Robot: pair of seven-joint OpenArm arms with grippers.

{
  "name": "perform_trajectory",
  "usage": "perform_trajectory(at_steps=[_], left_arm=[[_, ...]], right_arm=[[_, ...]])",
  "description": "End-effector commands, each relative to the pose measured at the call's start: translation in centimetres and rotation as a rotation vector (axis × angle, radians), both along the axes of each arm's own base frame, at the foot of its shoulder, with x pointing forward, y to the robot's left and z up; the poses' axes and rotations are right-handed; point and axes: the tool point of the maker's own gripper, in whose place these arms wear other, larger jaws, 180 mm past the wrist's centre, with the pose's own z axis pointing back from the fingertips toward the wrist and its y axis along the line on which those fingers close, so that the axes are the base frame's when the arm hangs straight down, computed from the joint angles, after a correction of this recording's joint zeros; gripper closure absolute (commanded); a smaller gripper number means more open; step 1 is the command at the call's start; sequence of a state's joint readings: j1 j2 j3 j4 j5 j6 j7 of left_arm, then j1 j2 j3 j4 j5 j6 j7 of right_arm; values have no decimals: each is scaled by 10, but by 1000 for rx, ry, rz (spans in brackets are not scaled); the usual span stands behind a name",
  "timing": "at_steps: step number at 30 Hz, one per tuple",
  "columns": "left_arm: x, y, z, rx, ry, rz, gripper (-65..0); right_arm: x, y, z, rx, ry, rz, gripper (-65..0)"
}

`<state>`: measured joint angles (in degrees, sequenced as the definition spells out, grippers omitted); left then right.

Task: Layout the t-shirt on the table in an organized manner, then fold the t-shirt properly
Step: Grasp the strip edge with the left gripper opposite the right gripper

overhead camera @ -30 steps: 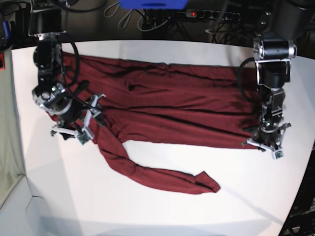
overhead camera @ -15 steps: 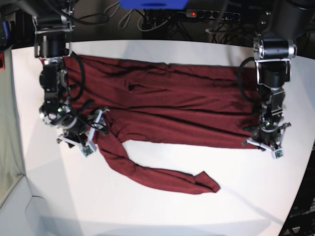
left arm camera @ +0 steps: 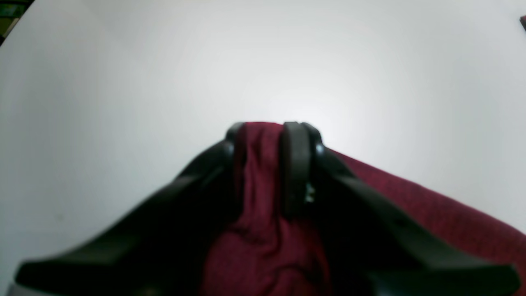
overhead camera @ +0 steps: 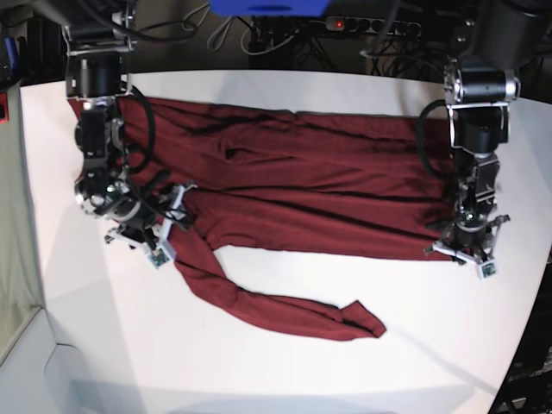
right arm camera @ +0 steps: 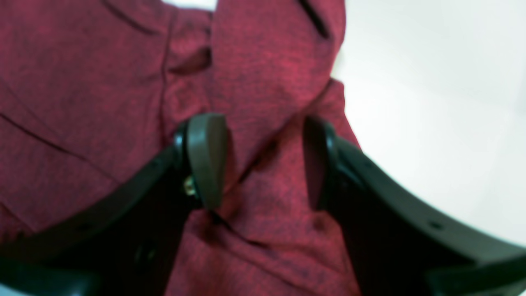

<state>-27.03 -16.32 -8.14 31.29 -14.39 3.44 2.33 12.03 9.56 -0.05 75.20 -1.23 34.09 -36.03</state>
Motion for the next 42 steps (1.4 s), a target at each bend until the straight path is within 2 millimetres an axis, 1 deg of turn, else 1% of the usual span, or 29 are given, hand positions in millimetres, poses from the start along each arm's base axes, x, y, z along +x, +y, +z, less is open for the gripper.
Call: perform_trajectory(at_steps=[1,3,6,8,11,12,13,14,16,17,18,20,22,25,26,28,31,34,36,40,42], left_arm=[[14,9,24,26,-63,9,-145],[14,9,24,26,-63,9,-145],[14,9,24,26,-62,8,-145],[13,9,23,26,-59,8,-145],[13,9,23,26,-59,8,-145],[13,9,23,26,-59,8,-145],[13,9,23,26,-59,8,-145],[13,9,23,26,-59,8,-145],[13,10,23,25,-60,10,-145],[13,9,23,26,-61,9,-145],[13,9,23,26,-61,9,-145],[14,9,24,26,-63,9,-145],[15,9,25,26,-66,9,-145],[17,10,28,27,-70,10,-145],[17,10,28,27,-70,10,-145],[18,10,29,28,-75,9,-145],[25,9,43,35,-113,2,-145],[29,7,54,43,-144,-7,-145],[31,7,57,44,-151,-8,-145],[32,7,58,44,-154,-8,-145],[35,6,65,47,-172,-12,-145]], right_arm=[[13,5,17,25,-57,1,-269],[14,7,17,31,-58,1,-269],[13,8,4,40,-15,-7,-269],[15,7,-1,43,4,-12,-265],[17,6,-2,43,8,-14,-256],[17,5,-2,42,8,-14,-239],[17,5,-2,43,5,-14,-206],[18,3,-1,42,3,-19,-160],[28,2,9,43,-22,-20,-49],[30,2,11,41,-26,-20,-9],[31,2,12,40,-26,-20,0],[38,1,23,35,-54,-20,0],[43,-4,31,20,-78,-19,0],[49,-7,43,12,-110,-17,0],[54,-5,51,10,-129,-12,0],[62,-8,60,10,-150,-17,0],[71,-14,71,-3,-176,-18,0],[80,-14,85,-4,-207,-17,0],[84,-14,91,-6,-218,-18,0],[86,-15,93,-6,-225,-18,0],[89,-15,97,-7,-232,-18,0]])
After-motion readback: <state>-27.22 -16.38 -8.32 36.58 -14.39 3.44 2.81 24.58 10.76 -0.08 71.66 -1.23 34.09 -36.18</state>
